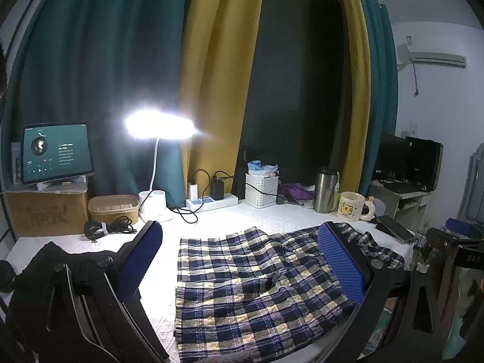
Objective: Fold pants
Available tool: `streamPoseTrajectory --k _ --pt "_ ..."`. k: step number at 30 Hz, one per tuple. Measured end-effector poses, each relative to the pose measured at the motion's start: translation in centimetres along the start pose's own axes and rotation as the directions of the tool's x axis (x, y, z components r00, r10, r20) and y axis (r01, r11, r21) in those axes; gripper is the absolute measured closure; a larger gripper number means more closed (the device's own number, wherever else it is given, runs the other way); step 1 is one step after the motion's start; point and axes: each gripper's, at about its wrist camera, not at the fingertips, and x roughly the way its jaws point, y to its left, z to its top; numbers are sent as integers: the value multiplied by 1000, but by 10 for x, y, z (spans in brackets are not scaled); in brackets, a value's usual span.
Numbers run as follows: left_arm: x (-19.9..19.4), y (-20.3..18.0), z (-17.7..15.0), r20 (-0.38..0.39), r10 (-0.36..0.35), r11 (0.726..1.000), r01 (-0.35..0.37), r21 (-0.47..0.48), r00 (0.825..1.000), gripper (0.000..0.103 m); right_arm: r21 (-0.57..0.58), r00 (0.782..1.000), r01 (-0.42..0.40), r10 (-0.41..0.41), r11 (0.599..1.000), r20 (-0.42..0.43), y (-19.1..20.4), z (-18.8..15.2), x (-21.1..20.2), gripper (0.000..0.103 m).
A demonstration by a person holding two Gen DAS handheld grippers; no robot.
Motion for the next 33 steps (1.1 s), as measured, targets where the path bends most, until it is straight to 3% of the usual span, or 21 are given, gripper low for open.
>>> streamPoseTrajectory --k 33 --pt "0 0 -1 -7 -10 1000 10 8 1000 1 9 1000 3 -3 1000 10 -2 0 -1 0"
